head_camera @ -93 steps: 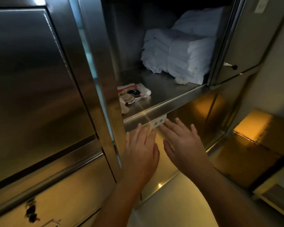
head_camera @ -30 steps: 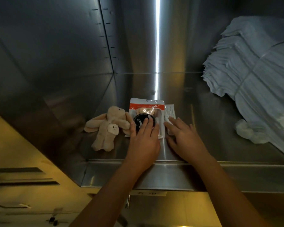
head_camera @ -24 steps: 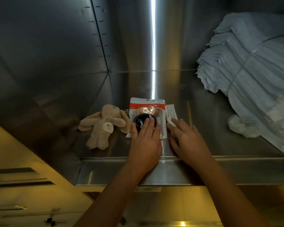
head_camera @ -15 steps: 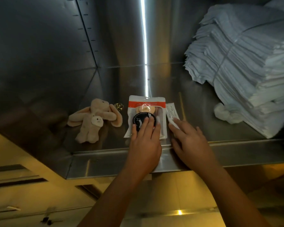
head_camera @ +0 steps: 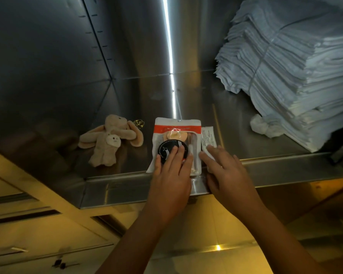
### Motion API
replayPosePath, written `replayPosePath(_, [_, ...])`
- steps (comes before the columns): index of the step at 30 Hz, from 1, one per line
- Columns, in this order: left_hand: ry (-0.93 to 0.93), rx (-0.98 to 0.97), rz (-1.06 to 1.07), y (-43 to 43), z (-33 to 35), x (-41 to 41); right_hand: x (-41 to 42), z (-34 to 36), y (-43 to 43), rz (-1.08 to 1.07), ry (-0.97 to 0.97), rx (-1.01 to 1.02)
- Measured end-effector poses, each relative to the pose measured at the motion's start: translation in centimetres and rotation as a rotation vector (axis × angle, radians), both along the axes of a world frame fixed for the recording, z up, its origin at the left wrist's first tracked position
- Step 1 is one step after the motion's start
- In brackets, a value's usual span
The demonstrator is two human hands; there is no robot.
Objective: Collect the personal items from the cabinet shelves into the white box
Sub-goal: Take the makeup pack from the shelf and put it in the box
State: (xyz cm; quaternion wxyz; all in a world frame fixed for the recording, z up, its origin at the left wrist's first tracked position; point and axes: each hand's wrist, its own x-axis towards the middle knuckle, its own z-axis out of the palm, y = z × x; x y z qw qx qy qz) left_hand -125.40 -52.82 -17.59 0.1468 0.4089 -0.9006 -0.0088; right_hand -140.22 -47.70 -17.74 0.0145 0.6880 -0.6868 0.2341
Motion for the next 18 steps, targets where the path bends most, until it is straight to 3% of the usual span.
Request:
replayPosePath(3, [0.052,-0.016,-0.024,-0.3,0.6,0.0,-0.5,0.2,-0.6,0.043,0.043,-0.016])
replayPosePath(9, [-0.064,-0.039,0.012,-2.0,0.0,-0.3,-1.1,-0.1,-1.4,0.109,0.053,0.045])
replayPosePath(18, [-0.069,-0.081,0.026,-1.9,-1.1,-0.1,-0.4,-0.6,-1.1,0.102,0.009,-0.027])
